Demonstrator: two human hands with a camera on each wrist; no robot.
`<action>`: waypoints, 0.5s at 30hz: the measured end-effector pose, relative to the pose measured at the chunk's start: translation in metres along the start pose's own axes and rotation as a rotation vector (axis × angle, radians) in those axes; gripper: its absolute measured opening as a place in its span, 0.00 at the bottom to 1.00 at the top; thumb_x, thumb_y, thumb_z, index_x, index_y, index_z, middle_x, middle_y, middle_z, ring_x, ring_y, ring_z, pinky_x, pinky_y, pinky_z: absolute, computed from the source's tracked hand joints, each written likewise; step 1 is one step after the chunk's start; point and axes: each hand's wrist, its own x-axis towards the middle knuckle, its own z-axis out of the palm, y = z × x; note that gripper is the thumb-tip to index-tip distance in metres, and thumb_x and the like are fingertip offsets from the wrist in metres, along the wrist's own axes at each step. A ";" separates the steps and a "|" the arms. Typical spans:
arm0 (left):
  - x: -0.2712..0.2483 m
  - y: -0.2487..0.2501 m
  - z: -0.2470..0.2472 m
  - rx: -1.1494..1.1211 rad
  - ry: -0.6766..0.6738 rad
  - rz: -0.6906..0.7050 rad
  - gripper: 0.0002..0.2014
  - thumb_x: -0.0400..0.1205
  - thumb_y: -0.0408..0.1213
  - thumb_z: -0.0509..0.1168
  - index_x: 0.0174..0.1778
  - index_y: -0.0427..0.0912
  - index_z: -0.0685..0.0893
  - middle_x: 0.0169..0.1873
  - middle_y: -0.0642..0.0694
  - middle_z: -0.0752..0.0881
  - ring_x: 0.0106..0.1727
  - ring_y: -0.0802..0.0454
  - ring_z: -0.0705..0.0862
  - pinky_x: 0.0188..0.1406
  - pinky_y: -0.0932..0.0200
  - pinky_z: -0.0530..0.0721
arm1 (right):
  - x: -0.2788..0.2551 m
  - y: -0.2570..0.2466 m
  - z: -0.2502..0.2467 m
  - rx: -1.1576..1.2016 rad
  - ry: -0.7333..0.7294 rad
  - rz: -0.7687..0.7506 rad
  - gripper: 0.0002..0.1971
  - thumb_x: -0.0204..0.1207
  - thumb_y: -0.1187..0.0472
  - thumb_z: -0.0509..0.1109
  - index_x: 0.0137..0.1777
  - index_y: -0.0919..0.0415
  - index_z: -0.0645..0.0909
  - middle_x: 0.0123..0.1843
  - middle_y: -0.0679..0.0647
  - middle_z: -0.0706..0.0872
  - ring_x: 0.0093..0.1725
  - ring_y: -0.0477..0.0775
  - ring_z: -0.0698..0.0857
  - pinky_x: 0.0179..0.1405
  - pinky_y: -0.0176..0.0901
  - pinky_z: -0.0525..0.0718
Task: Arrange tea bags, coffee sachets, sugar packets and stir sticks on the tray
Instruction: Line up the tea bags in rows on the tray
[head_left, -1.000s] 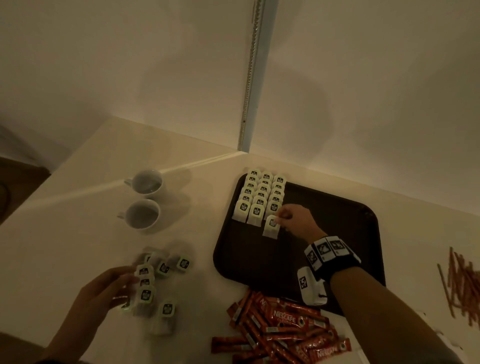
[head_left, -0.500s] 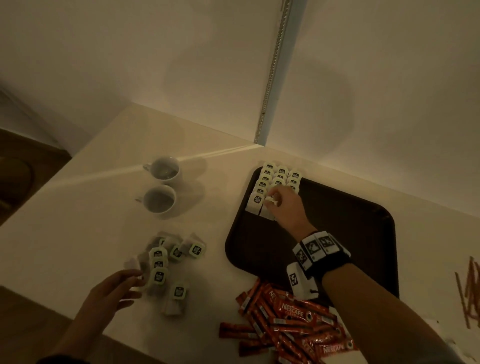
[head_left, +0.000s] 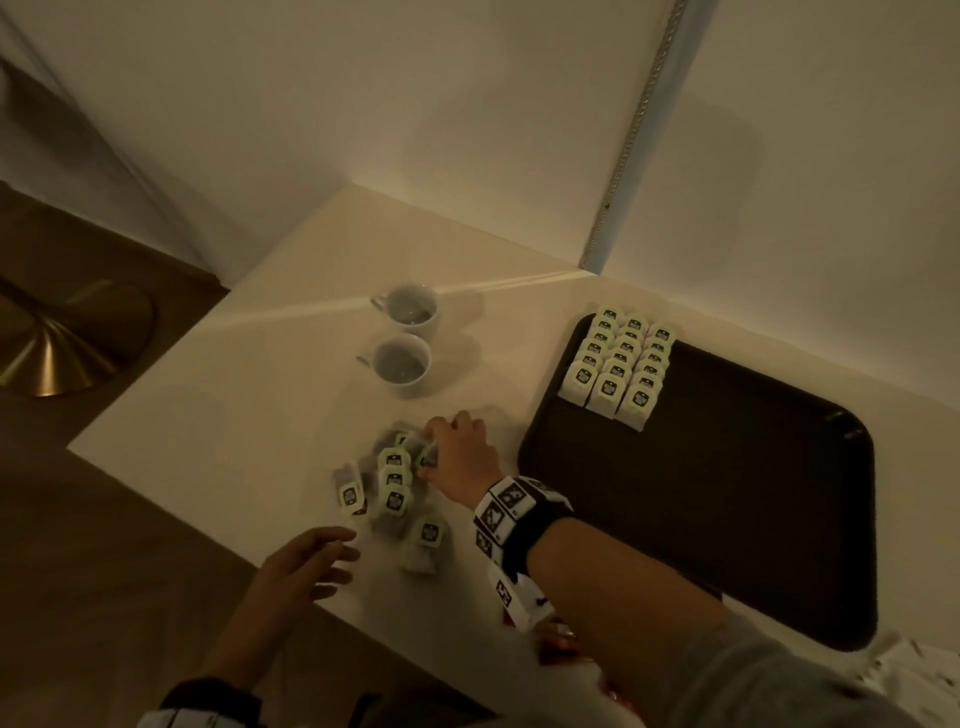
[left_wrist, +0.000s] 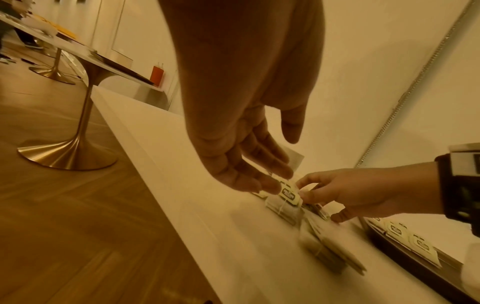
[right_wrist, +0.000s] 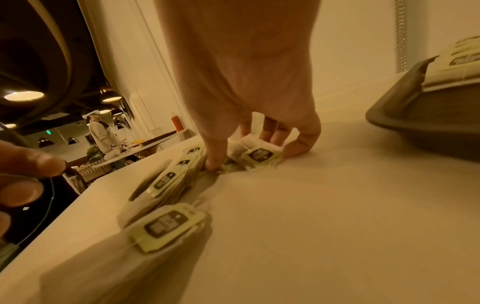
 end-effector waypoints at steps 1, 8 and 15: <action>-0.002 -0.002 -0.003 -0.004 0.005 0.003 0.10 0.86 0.34 0.58 0.54 0.42 0.86 0.47 0.41 0.90 0.48 0.40 0.87 0.48 0.50 0.81 | 0.001 -0.001 0.003 -0.004 0.010 0.004 0.24 0.74 0.52 0.72 0.67 0.55 0.71 0.67 0.59 0.69 0.67 0.63 0.67 0.60 0.60 0.76; -0.006 0.003 -0.008 -0.002 -0.001 0.038 0.10 0.86 0.33 0.57 0.55 0.40 0.85 0.50 0.37 0.88 0.48 0.40 0.86 0.48 0.50 0.81 | 0.003 0.013 -0.004 0.183 -0.006 -0.019 0.16 0.74 0.60 0.73 0.60 0.63 0.81 0.57 0.63 0.83 0.57 0.63 0.81 0.55 0.50 0.78; 0.016 0.055 0.018 -0.215 -0.148 0.012 0.28 0.73 0.63 0.64 0.60 0.45 0.82 0.57 0.40 0.87 0.54 0.41 0.88 0.53 0.48 0.85 | -0.011 0.003 -0.079 0.232 -0.222 -0.190 0.14 0.68 0.60 0.79 0.52 0.62 0.83 0.43 0.48 0.82 0.45 0.48 0.81 0.41 0.39 0.77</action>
